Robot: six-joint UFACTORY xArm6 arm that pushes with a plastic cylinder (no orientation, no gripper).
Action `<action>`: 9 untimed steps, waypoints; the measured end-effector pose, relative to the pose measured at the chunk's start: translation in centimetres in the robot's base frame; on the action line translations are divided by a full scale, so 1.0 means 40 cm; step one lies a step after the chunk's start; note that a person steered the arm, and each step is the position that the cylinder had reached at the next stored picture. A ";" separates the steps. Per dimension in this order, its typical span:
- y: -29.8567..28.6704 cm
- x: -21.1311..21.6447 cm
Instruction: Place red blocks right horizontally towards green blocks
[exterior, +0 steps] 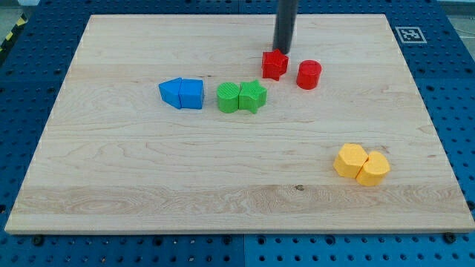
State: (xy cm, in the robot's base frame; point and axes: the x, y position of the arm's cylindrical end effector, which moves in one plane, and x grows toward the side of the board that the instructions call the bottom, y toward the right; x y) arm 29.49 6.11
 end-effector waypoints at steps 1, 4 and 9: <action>-0.031 0.020; -0.004 0.111; 0.022 0.059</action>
State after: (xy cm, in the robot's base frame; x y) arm 31.86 6.99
